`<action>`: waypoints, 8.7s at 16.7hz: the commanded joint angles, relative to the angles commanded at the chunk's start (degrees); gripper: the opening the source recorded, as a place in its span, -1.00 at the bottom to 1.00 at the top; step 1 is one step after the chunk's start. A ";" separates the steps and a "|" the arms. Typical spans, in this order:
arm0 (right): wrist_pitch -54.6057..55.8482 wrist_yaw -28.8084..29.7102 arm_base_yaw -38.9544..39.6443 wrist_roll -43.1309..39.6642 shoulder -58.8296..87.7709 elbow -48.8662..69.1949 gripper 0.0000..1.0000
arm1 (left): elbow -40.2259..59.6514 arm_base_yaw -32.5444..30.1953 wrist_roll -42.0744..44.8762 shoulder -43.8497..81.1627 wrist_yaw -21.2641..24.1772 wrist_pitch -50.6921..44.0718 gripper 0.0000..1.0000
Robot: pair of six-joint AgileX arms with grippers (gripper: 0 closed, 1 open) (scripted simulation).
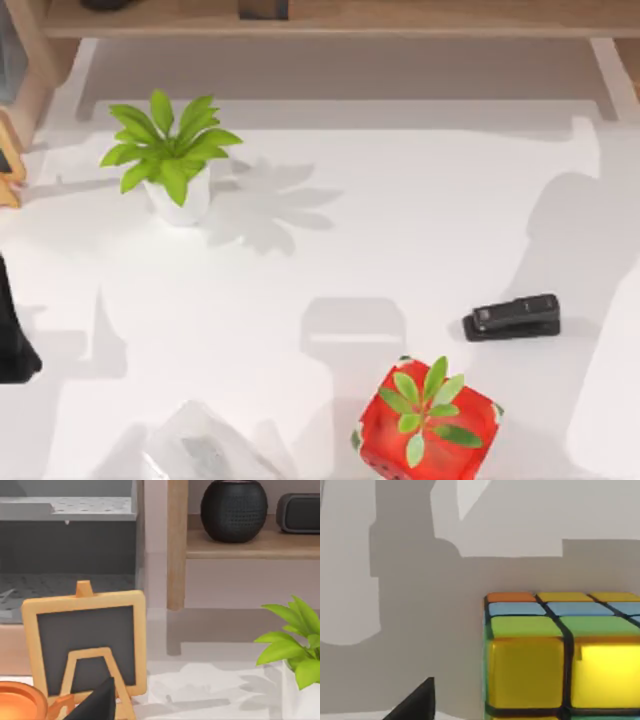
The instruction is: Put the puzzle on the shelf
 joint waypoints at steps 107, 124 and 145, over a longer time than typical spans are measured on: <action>135.82 21.65 35.97 31.77 -15.68 -59.27 0.06 | 0.00 0.00 0.00 0.00 0.00 0.00 1.00; 136.10 21.21 36.02 31.31 -15.94 -59.83 1.00 | 0.00 0.00 0.00 0.00 0.00 0.00 1.00; 160.50 -31.22 -5.63 -39.54 -32.44 -113.95 1.00 | 0.00 0.00 0.00 0.00 0.00 0.00 1.00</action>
